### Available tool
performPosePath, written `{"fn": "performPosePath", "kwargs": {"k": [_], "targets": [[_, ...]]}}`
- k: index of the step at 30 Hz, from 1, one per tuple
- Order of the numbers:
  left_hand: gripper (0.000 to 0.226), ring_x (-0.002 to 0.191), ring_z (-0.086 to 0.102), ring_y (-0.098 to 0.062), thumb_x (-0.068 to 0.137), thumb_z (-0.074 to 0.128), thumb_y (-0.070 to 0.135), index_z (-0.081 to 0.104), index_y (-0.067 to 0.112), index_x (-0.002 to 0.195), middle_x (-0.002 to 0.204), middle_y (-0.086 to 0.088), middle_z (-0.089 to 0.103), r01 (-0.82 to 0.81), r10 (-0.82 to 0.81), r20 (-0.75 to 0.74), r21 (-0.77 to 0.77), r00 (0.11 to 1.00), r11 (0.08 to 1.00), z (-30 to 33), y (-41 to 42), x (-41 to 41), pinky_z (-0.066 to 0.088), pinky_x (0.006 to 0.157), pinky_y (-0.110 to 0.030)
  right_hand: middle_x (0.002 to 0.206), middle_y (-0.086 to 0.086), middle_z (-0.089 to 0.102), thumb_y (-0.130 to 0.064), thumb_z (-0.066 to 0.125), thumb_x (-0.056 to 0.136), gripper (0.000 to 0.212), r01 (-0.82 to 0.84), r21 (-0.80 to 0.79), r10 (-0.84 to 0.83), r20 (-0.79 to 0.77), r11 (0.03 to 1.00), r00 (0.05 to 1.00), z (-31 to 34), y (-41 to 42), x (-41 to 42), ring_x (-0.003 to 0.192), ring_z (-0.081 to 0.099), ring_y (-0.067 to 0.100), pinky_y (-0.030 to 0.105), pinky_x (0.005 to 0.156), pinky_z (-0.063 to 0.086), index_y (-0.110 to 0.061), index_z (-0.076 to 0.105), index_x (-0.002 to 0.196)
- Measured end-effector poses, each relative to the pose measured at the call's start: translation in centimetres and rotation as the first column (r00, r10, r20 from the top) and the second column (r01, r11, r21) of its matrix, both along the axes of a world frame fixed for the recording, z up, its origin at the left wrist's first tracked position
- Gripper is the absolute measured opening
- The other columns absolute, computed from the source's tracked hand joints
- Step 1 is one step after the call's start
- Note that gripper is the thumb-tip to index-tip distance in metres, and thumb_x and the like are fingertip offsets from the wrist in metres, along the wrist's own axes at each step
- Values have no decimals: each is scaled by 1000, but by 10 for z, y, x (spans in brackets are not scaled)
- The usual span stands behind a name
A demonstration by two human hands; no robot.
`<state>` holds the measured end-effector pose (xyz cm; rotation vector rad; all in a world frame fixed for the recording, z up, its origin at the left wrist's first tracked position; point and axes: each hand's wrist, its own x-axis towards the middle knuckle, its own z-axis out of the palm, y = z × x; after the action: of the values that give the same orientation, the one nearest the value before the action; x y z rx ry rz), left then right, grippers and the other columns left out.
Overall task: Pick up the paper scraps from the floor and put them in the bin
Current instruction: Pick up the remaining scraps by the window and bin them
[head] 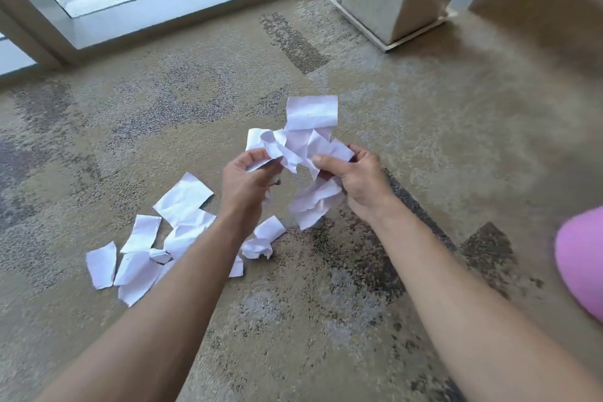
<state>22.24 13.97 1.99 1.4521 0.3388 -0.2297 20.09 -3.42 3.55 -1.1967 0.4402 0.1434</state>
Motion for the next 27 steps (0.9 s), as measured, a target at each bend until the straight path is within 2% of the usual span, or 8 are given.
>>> {"fn": "performPosePath", "kwargs": {"k": [5,11,13,16,18,21,25,27], "targets": [[16,50,53,-8,79,69,-2,66,13,82,61,4,65,146,-137,109,-77,984,986,48,-64,-17,42,49,-20,88,11,73,5,73,77,21,154,124,-164,71,980,984,44,-48,-37,74,70,21,29,65,58,-2,70,96],[17,49,51,-8,66,68,6,72,21,60,56,5,63,339,-303,214,-160,929,927,119,-154,-58,42,47,-18,73,3,73,12,62,83,19,343,223,-386,190,913,903,119,-117,-107,59,69,13,23,50,55,-6,68,84],[20,47,50,-6,66,67,8,68,23,52,52,7,58,425,-384,234,-159,893,891,144,-186,-74,37,42,-14,73,2,73,11,63,83,18,407,229,-454,222,884,863,141,-141,-133,61,69,12,23,52,55,-6,69,85],[7,51,49,-9,68,69,13,63,17,70,64,-2,55,533,-488,261,-143,833,834,175,-231,-97,32,45,-17,85,5,73,8,66,83,19,504,199,-541,244,840,805,169,-178,-170,74,71,14,24,61,58,-3,68,98],[13,58,51,-12,72,71,10,66,11,83,73,-7,58,607,-557,287,-126,779,784,191,-264,-109,36,53,-21,94,9,73,9,65,83,20,573,202,-607,253,794,753,183,-206,-192,84,72,17,24,65,58,-4,68,99],[10,57,57,-11,78,69,-3,67,5,85,72,-6,63,703,-648,307,-112,697,703,213,-318,-135,44,55,-21,111,11,71,7,65,84,25,672,203,-701,256,712,666,198,-250,-229,101,70,20,26,75,59,-6,66,105],[18,47,55,-8,78,66,-9,59,5,70,63,-5,60,785,-755,275,3,595,619,233,-381,-166,42,43,-14,97,6,74,5,69,82,22,763,152,-775,214,628,595,203,-297,-274,88,71,13,20,71,56,-5,68,102],[15,56,55,-14,79,67,-9,61,3,74,69,-8,59,805,-791,225,44,569,592,234,-407,-171,48,47,-17,91,6,74,6,70,81,18,806,107,-808,187,582,558,203,-316,-289,85,71,13,21,71,57,-5,69,95]]}}
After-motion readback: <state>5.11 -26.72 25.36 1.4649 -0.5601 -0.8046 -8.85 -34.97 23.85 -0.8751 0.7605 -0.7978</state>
